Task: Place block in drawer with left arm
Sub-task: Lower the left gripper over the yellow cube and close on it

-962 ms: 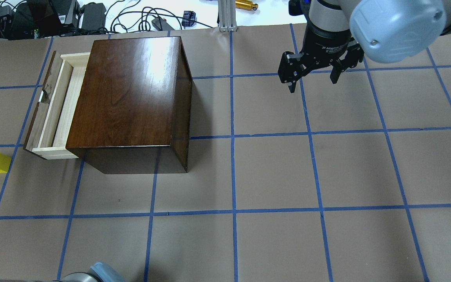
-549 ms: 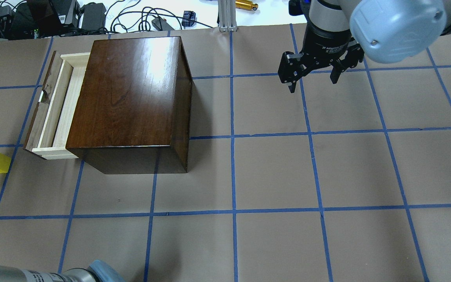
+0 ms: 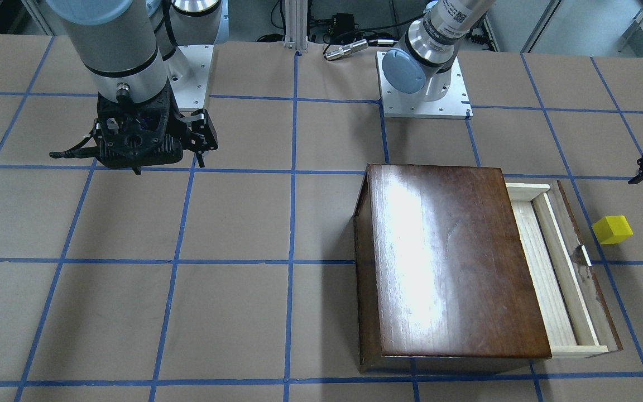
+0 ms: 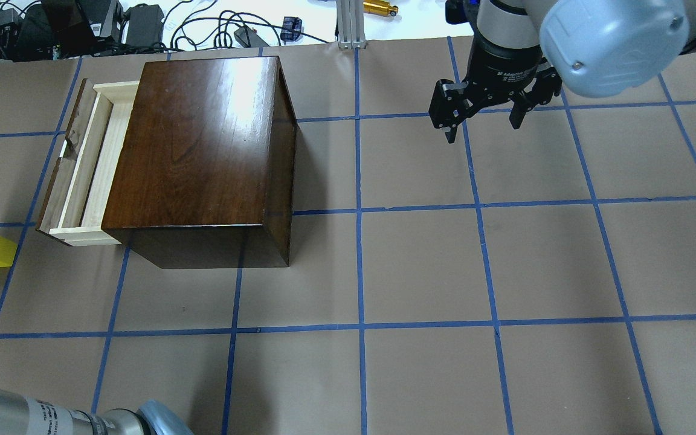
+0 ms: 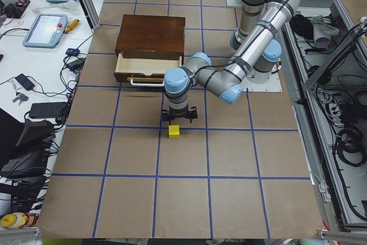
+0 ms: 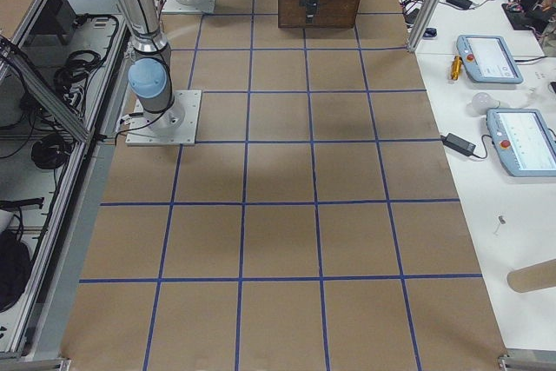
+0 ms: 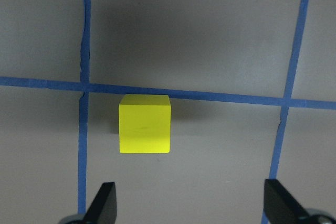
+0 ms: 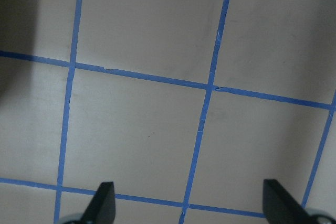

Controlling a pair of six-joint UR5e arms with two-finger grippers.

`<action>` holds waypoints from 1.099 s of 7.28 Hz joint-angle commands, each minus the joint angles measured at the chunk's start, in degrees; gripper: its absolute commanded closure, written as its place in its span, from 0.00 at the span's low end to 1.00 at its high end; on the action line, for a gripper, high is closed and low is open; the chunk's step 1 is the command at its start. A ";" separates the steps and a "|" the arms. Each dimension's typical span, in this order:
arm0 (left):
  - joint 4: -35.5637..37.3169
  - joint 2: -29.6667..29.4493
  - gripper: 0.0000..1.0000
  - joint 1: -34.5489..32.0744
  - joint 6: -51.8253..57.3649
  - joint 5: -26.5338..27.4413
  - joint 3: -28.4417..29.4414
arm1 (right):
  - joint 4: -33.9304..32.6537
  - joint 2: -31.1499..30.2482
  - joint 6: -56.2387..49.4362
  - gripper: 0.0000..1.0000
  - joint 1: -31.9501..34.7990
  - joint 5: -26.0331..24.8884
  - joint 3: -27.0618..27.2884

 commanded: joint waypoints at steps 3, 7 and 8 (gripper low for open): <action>6.87 -6.84 0.00 -0.09 1.17 -2.63 -0.64 | 0.00 0.00 -0.01 0.00 0.00 0.00 0.03; 9.43 -8.43 0.00 0.00 1.26 -3.78 -2.39 | 0.00 0.00 0.08 0.00 0.00 0.00 0.03; 9.43 -8.61 0.00 -0.09 1.26 -3.78 -2.40 | 0.00 0.00 -0.01 0.00 0.00 0.00 0.03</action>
